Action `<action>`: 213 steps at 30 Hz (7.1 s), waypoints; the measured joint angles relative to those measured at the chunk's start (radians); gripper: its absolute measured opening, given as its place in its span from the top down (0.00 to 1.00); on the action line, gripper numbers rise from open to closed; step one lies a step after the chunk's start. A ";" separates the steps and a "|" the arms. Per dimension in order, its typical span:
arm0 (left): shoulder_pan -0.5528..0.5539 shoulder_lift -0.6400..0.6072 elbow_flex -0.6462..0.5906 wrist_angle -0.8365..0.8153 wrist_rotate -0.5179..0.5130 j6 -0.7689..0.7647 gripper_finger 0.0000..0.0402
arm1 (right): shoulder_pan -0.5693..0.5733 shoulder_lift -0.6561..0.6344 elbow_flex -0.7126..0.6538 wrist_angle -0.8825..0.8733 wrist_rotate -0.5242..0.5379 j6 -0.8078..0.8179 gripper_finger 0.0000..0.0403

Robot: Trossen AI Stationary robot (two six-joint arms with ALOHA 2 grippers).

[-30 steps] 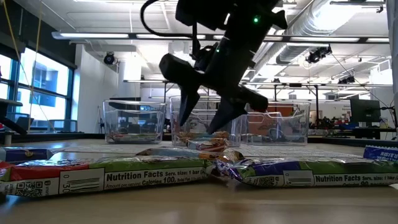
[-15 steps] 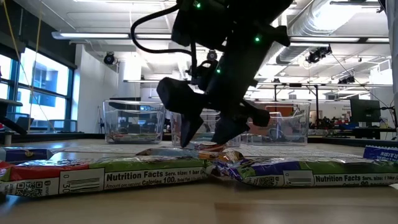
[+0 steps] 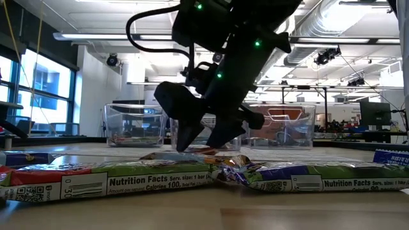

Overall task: Pick and place Granola Bars by type
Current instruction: Put the red granola bar into the left transparent bin, then put the blue granola bar into the right transparent bin

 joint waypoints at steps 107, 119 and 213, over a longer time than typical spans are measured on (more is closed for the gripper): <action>0.000 -0.225 0.000 -0.194 -0.236 -0.180 0.43 | -0.420 0.284 0.562 0.321 -0.219 -0.735 0.74; 0.000 -0.225 0.000 -0.195 -0.236 -0.180 0.43 | -0.432 0.285 0.562 0.318 -0.301 -0.754 0.74; -0.029 -0.127 -0.083 -0.194 0.217 -0.194 0.43 | -0.037 -0.346 0.395 -0.686 -0.265 -0.879 0.61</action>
